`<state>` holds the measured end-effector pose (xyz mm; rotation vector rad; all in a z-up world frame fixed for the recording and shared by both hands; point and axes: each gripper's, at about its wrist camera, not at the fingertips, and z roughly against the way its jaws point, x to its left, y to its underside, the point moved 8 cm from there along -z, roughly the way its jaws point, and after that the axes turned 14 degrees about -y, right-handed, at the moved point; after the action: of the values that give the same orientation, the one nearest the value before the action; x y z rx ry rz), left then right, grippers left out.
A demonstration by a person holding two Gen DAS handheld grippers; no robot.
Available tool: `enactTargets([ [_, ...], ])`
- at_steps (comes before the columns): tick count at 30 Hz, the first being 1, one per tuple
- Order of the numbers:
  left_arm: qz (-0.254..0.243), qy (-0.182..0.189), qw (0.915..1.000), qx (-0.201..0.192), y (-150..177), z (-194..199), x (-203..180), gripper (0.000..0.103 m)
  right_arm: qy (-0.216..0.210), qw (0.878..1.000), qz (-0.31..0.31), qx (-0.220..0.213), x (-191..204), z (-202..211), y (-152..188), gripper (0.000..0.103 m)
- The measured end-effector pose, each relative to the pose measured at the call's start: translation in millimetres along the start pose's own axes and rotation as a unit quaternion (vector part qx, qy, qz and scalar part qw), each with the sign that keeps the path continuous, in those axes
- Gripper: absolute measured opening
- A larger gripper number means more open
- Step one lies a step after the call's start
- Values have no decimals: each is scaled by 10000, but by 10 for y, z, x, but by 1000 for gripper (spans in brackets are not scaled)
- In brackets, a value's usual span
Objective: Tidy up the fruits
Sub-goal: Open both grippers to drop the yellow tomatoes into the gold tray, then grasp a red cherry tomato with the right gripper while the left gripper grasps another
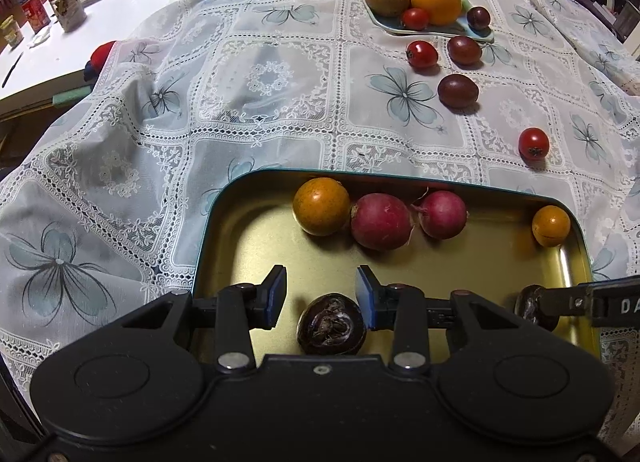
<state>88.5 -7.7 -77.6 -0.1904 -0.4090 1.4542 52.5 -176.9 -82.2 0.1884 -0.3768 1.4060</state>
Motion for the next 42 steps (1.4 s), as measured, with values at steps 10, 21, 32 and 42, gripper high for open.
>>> enactTargets([
  [10, -151, 48, 9999, -11, -42, 16, -84, 47, 151, 9998, -157, 15, -158, 128, -99, 43],
  [21, -399, 29, 9990, -191, -329, 81, -203, 47, 114, 9961, -847, -216, -561, 376, -452, 44],
  [32, -544, -74, 9984, -158, -532, -15, -300, 47, -171, 9907, -1191, -636, -599, 283, -998, 44],
  [42, -516, -109, 9986, -23, -590, -147, -267, 47, -290, 9868, -1449, -670, -542, -68, -1306, 45],
])
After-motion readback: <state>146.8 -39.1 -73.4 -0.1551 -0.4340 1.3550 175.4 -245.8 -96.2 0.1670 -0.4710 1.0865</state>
